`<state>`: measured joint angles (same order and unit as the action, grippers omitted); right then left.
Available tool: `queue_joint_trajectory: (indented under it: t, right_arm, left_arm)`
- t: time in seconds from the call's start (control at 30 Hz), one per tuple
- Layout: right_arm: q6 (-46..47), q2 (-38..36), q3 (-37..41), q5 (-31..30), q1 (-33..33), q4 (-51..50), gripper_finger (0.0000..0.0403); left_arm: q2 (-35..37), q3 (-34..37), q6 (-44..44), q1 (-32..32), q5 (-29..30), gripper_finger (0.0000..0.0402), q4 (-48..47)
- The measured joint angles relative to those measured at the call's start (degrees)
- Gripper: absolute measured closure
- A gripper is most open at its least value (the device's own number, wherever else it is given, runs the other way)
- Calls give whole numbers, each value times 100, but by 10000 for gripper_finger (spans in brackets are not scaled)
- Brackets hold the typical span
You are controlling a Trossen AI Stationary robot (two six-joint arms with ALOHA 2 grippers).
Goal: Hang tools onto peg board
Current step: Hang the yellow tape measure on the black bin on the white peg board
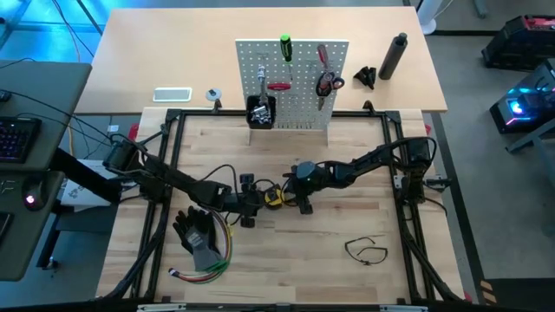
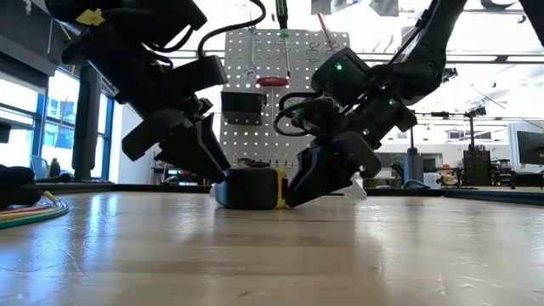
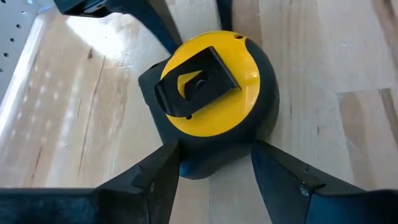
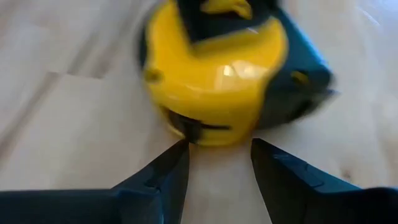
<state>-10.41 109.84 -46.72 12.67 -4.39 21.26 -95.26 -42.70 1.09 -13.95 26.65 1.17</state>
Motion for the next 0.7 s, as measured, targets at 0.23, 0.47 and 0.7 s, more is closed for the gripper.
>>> queue_joint_trajectory:
  t: [0.23,0.47,0.7]
  right_arm:
    - [148,-101,5,237,3,109,233]
    - [274,-307,9,300,-2,102,233]
    - [292,-534,9,244,2,123,233]
  left_arm:
    - [4,-4,4,39,-84,213,-108]
    - [1,2,24,104,-185,213,-140]
    - [-1,11,78,256,-361,213,-126]
